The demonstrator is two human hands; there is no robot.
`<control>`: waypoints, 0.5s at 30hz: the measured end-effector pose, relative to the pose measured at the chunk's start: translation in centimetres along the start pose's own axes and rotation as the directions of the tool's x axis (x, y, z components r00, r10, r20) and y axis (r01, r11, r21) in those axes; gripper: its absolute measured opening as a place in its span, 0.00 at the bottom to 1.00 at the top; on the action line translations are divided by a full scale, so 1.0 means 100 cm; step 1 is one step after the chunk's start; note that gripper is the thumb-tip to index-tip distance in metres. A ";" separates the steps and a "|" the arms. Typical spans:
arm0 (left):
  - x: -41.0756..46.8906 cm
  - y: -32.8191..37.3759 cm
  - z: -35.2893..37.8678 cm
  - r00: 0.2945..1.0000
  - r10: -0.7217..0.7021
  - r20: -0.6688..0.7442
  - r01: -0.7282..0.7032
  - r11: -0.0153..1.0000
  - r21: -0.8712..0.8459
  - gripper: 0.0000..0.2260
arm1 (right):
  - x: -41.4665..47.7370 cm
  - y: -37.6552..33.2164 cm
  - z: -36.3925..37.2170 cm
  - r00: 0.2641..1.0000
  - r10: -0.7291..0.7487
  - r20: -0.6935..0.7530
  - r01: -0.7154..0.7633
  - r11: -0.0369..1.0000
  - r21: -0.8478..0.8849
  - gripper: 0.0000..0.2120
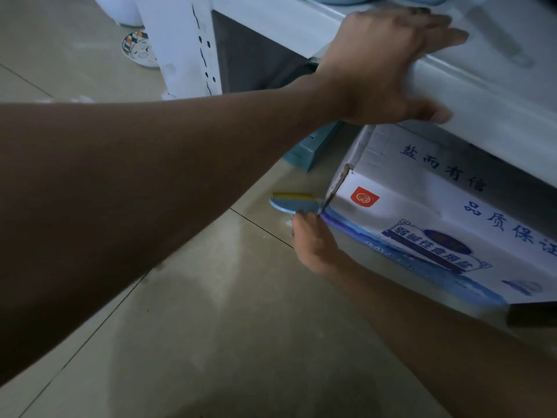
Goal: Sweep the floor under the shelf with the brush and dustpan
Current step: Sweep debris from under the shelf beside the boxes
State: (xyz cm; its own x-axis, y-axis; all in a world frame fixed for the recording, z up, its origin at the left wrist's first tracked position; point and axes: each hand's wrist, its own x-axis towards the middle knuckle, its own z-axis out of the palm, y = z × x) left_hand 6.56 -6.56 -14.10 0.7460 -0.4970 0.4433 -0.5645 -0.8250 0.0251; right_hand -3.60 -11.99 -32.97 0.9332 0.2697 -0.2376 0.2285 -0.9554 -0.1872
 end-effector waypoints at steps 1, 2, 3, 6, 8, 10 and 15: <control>0.000 0.000 0.001 1.000 0.002 0.008 -0.002 1.000 -0.001 0.41 | -0.007 -0.001 0.003 1.000 -0.024 0.003 0.024 1.000 -0.015 0.12; 0.001 0.001 0.001 1.000 0.007 0.015 -0.007 1.000 0.000 0.41 | -0.015 -0.002 0.004 0.999 -0.036 0.013 0.037 0.999 -0.019 0.12; 0.001 0.000 0.002 1.000 0.012 0.019 -0.012 1.000 0.001 0.41 | -0.022 -0.004 0.004 0.999 -0.040 0.023 0.040 0.999 -0.021 0.13; 0.000 -0.001 0.001 1.000 0.008 0.014 -0.007 1.000 -0.024 0.41 | -0.047 -0.006 0.006 0.997 -0.017 0.076 0.019 0.999 -0.028 0.14; -0.001 0.000 -0.001 1.000 -0.010 0.010 0.010 0.999 -0.046 0.41 | -0.068 -0.011 0.007 0.994 -0.009 0.110 0.013 0.999 -0.036 0.14; -0.002 0.001 -0.002 1.000 -0.018 0.006 0.018 0.998 -0.057 0.41 | -0.082 -0.013 0.010 0.994 -0.045 0.104 0.048 0.998 -0.028 0.10; -0.002 -0.001 -0.003 1.000 0.010 0.022 -0.008 0.998 -0.067 0.43 | -0.095 -0.011 0.004 0.990 0.021 0.138 -0.029 0.998 0.060 0.09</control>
State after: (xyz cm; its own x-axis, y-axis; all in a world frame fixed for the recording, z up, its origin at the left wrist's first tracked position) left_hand 6.37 -6.26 -13.95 0.7481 -0.5109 0.4235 -0.5930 -0.8011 0.0810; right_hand -12.80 -13.47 -30.93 0.8903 0.2640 -0.3710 0.1842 -0.9540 -0.2367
